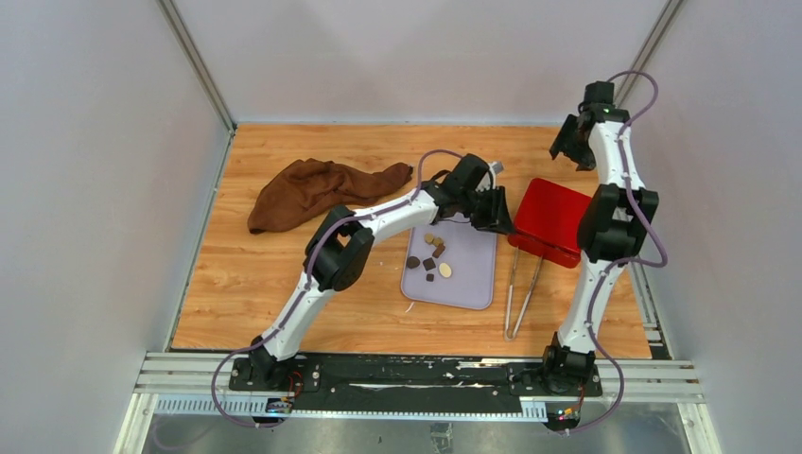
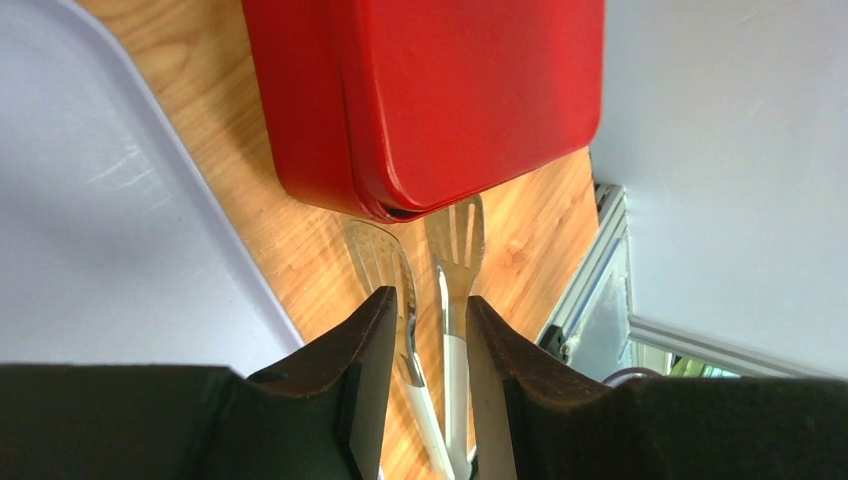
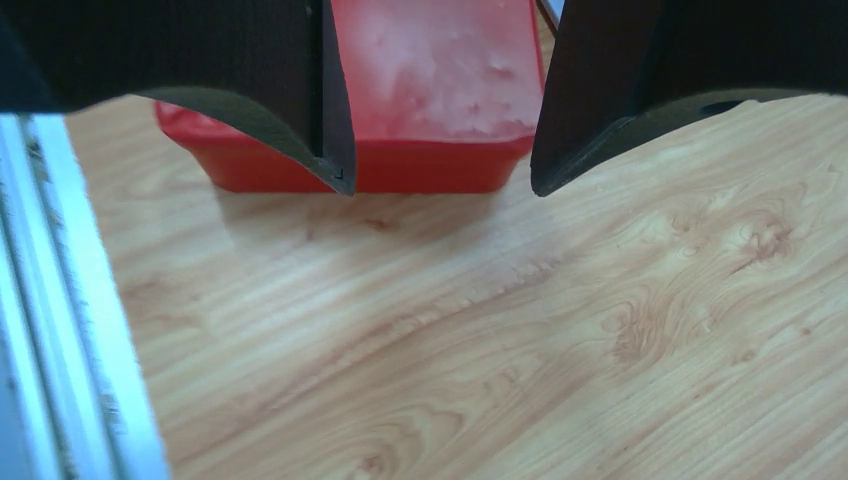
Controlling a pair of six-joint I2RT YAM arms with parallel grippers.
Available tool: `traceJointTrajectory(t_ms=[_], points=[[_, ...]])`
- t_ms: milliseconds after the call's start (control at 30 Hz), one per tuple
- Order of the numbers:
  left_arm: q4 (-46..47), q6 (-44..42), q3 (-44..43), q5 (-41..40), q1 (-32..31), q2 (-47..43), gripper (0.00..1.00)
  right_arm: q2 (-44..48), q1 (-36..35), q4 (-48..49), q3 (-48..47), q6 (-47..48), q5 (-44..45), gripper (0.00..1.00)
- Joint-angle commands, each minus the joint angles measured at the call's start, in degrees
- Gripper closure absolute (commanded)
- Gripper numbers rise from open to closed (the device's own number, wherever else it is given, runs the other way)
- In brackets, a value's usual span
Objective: Pack the chocolate
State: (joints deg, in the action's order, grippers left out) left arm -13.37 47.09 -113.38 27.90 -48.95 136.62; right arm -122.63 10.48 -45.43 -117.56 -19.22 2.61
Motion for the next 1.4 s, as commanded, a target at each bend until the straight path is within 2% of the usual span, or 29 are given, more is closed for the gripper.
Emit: traceJointTrajectory(t_ms=[0, 133, 300, 500, 767, 1033, 1167, 1367], points=[[0.62, -0.51, 1.03, 0.37, 2.01, -3.98, 0.63, -7.41, -1.08, -7.77, -9.39, 0.06, -2.64, 0.32], [0.42, -0.33, 1.42, 0.26, 2.93, -3.38, 0.62, -11.18, -1.13, -8.36, -11.53, -0.54, -6.90, 0.32], [-0.04, -0.18, -0.19, 1.21, 2.98, -1.41, 0.62, -11.51, -1.08, -7.66, -8.04, 0.92, -12.69, 0.33], [-1.77, -1.27, -3.63, 5.27, 2.92, 1.55, 0.62, -7.69, -0.67, -6.80, -1.22, 2.19, -16.01, 0.32], [-2.38, -1.30, -3.47, 6.68, 2.89, 3.38, 0.63, -3.12, 2.36, -5.14, 4.70, 0.27, -19.77, 0.32], [1.22, -0.63, -2.41, 5.35, 2.89, 1.21, 0.63, -1.36, 2.62, -5.57, 4.98, 0.75, -18.63, 0.32], [3.86, 0.37, -3.12, 3.75, 2.69, -0.03, 0.63, 0.52, 3.02, -6.49, 4.11, 0.60, -14.40, 0.30], [3.87, 0.87, -8.62, 3.98, 1.01, 2.38, 0.64, 11.24, 7.11, -5.89, 8.77, -1.33, -6.80, 0.30]])
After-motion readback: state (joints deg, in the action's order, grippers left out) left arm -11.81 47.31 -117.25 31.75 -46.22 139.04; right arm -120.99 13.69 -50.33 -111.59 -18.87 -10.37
